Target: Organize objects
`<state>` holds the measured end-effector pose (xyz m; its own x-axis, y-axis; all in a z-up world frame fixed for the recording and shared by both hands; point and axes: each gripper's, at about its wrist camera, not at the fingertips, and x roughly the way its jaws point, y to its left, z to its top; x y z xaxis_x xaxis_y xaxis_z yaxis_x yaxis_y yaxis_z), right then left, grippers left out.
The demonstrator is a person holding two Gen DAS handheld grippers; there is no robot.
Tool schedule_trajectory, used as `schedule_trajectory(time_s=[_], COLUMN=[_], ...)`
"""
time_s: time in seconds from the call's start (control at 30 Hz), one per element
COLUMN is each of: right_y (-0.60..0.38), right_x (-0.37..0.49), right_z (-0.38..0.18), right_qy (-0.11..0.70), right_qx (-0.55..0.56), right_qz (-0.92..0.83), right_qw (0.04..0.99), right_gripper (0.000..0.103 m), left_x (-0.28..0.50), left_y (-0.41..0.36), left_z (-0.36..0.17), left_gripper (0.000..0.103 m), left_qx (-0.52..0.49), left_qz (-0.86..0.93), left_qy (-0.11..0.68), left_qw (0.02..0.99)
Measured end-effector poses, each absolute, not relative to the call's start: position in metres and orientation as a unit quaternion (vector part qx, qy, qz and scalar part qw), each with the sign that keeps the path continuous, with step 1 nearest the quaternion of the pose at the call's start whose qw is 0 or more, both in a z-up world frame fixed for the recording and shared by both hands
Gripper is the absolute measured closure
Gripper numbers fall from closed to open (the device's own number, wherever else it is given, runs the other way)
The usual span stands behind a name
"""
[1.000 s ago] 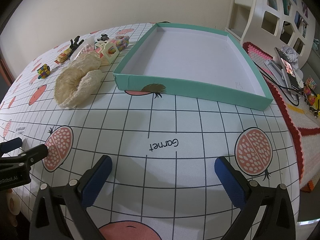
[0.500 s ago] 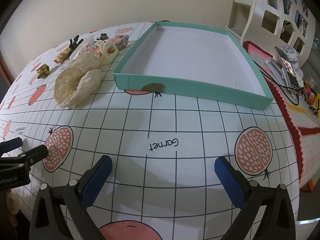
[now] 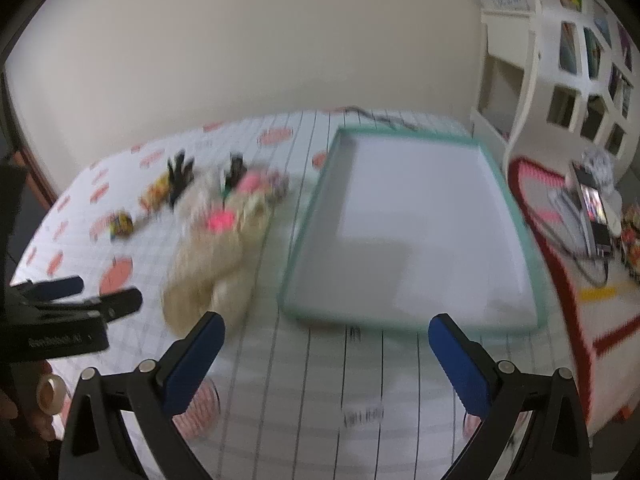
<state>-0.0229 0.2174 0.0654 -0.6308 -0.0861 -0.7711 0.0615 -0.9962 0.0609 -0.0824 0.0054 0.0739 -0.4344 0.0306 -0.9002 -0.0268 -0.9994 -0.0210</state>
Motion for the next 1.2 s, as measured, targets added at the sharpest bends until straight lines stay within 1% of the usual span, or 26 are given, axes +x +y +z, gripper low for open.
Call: schedule_trajectory(time_s=[0.1, 0.27, 0.47, 0.53, 0.6, 0.73, 0.8, 0.87, 0.93, 1.0, 1.07, 1.13, 1.2], right_y=[0.219, 0.203, 0.177, 0.168, 0.161, 0.150, 0.147, 0.145, 0.142, 0.143, 0.143, 0.143, 0.143], right_x=[-0.051, -0.099, -0.127, -0.134, -0.140, -0.146, -0.146, -0.146, -0.147, -0.148, -0.150, -0.151, -0.152], right_z=[0.084, 0.101, 0.090, 0.083, 0.076, 0.059, 0.052, 0.044, 0.037, 0.031, 0.028, 0.023, 0.019], right_qy=[-0.021, -0.028, -0.023, -0.016, -0.007, 0.001, 0.001, 0.009, 0.011, 0.007, 0.005, 0.003, 0.000], right_qx=[0.418, 0.408, 0.412, 0.420, 0.428, 0.441, 0.447, 0.451, 0.456, 0.460, 0.463, 0.466, 0.468], right_qz=[-0.907, -0.911, -0.907, -0.902, -0.896, -0.886, -0.881, -0.878, -0.875, -0.873, -0.871, -0.869, -0.868], right_qw=[0.038, 0.058, 0.087, 0.101, 0.118, 0.143, 0.155, 0.158, 0.161, 0.162, 0.164, 0.165, 0.166], right_gripper=[0.000, 0.000, 0.000, 0.003, 0.009, 0.015, 0.022, 0.024, 0.028, 0.038, 0.041, 0.042, 0.047], left_x=[-0.111, -0.120, -0.127, -0.129, -0.131, -0.136, -0.137, -0.138, -0.139, -0.141, -0.141, -0.142, -0.142], left_y=[0.003, 0.013, 0.023, 0.027, 0.029, 0.029, 0.030, 0.031, 0.029, 0.027, 0.027, 0.027, 0.029], left_z=[0.083, 0.084, 0.067, 0.062, 0.056, 0.047, 0.044, 0.039, 0.034, 0.030, 0.029, 0.028, 0.026], left_gripper=[0.000, 0.000, 0.000, 0.000, 0.000, 0.002, 0.007, 0.008, 0.011, 0.015, 0.019, 0.020, 0.021], left_qx=[-0.522, -0.524, -0.547, -0.550, -0.557, -0.565, -0.562, -0.564, -0.567, -0.571, -0.569, -0.567, -0.566], left_qz=[0.852, 0.851, 0.836, 0.834, 0.829, 0.823, 0.825, 0.824, 0.821, 0.818, 0.819, 0.820, 0.820], left_qy=[-0.002, -0.018, -0.014, -0.002, 0.008, -0.012, -0.013, -0.013, -0.020, -0.028, -0.030, -0.033, -0.034], left_qw=[0.024, 0.035, 0.036, 0.043, 0.044, 0.055, 0.058, 0.059, 0.060, 0.065, 0.067, 0.070, 0.072])
